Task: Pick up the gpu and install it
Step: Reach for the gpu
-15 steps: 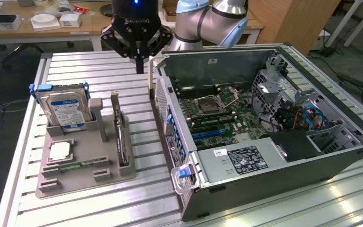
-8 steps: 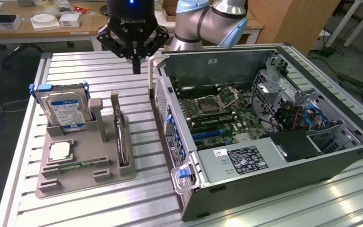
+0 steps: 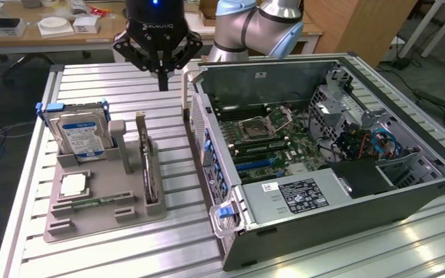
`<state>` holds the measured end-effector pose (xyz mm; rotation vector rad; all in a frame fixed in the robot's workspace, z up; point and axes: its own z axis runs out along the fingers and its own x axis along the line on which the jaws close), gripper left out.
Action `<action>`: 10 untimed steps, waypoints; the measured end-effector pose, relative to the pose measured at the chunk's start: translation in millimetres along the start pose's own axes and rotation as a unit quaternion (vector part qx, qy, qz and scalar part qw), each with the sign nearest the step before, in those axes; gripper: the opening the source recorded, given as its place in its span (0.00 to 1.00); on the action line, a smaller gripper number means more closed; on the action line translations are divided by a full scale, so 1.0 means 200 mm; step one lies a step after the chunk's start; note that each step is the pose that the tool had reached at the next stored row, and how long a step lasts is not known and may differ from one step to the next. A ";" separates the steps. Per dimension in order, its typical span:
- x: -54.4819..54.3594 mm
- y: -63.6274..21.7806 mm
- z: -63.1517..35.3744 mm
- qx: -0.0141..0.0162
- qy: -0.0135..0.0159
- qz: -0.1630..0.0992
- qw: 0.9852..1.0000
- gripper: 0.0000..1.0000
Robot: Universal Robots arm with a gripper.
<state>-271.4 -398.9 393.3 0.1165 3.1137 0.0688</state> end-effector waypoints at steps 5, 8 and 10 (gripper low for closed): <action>0.02 -0.001 0.000 0.000 0.000 0.000 1.000 0.10; 0.03 -0.002 -0.001 0.000 0.000 0.000 1.000 0.10; 0.04 -0.003 -0.001 0.000 0.000 0.000 1.000 0.10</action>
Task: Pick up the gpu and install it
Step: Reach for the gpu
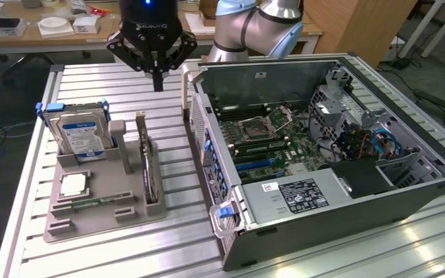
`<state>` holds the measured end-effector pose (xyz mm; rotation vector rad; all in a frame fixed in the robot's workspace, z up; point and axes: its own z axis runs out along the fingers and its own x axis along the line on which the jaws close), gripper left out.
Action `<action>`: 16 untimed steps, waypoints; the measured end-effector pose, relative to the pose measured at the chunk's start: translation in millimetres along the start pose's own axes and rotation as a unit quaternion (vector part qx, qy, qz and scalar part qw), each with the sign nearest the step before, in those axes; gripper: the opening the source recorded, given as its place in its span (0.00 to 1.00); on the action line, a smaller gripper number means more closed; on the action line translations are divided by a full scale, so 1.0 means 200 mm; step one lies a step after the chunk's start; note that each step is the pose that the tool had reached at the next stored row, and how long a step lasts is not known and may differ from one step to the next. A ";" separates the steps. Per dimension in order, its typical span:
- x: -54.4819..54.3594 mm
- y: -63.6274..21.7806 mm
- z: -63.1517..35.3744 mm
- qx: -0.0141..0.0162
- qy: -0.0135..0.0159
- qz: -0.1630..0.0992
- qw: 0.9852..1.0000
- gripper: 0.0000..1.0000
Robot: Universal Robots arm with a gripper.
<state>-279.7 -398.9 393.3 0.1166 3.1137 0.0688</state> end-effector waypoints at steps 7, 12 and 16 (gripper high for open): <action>0.03 -0.002 -0.001 0.000 0.000 0.000 1.000 0.10; 0.05 -0.004 -0.001 0.000 0.000 0.000 1.000 0.10; 0.06 -0.005 -0.002 0.000 0.000 0.000 1.000 0.10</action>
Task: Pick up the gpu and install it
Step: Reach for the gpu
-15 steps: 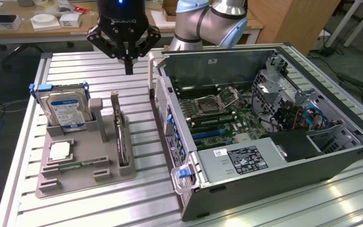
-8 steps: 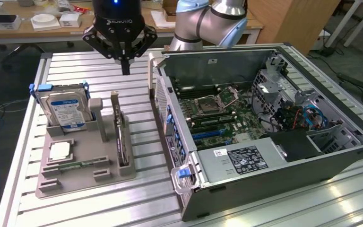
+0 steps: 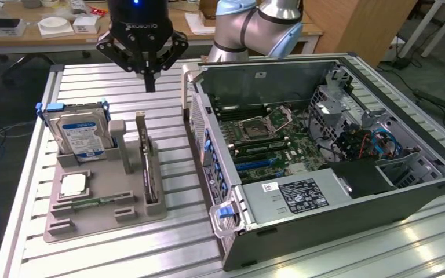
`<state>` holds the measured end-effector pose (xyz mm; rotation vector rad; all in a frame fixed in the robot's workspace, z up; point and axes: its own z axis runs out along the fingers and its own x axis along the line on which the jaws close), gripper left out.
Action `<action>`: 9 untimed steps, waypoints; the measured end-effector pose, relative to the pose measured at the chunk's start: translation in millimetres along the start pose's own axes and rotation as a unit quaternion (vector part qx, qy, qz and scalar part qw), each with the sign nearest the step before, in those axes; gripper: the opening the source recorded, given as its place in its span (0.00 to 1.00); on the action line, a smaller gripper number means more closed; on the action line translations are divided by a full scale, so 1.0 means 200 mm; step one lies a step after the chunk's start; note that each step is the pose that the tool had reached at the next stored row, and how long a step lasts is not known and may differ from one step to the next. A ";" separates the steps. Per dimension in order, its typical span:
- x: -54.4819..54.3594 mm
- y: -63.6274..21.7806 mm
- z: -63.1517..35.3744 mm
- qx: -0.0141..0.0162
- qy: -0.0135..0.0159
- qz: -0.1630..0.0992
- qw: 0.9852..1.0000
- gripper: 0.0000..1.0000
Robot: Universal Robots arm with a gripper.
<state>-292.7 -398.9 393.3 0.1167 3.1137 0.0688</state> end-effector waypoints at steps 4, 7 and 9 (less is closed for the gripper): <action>0.02 -0.001 0.000 0.000 0.000 0.000 1.000 0.10; 0.03 -0.002 -0.001 0.000 0.000 0.000 1.000 0.10; 0.04 -0.003 -0.001 0.000 0.000 0.000 1.000 0.10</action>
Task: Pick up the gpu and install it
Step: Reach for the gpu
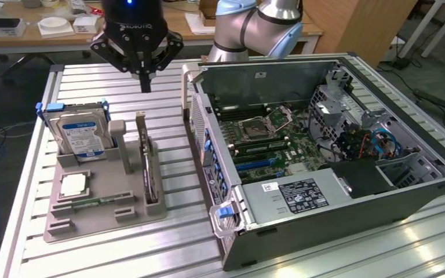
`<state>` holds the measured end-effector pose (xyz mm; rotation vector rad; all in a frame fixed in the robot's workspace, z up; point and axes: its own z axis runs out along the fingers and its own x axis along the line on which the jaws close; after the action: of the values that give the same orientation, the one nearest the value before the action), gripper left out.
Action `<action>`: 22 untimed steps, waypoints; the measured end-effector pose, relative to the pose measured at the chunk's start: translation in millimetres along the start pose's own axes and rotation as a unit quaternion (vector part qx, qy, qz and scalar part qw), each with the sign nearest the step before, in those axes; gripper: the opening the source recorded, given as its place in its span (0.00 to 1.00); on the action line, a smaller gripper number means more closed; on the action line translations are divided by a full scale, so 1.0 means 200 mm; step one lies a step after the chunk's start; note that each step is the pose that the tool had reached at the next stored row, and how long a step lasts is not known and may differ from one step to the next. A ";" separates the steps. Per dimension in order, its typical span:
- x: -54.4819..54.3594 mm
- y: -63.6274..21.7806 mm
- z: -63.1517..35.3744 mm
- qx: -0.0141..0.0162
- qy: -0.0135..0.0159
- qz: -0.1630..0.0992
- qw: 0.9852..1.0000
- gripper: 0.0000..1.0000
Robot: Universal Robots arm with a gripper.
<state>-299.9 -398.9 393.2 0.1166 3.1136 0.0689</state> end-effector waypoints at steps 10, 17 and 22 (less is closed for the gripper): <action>0.04 -0.003 -0.001 0.000 0.000 0.000 1.000 0.10; 0.07 -0.005 -0.002 0.000 0.000 0.000 1.000 0.10; 0.08 -0.006 -0.002 0.000 0.000 0.000 1.000 0.10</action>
<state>-316.6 -398.9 393.3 0.1166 3.1137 0.0689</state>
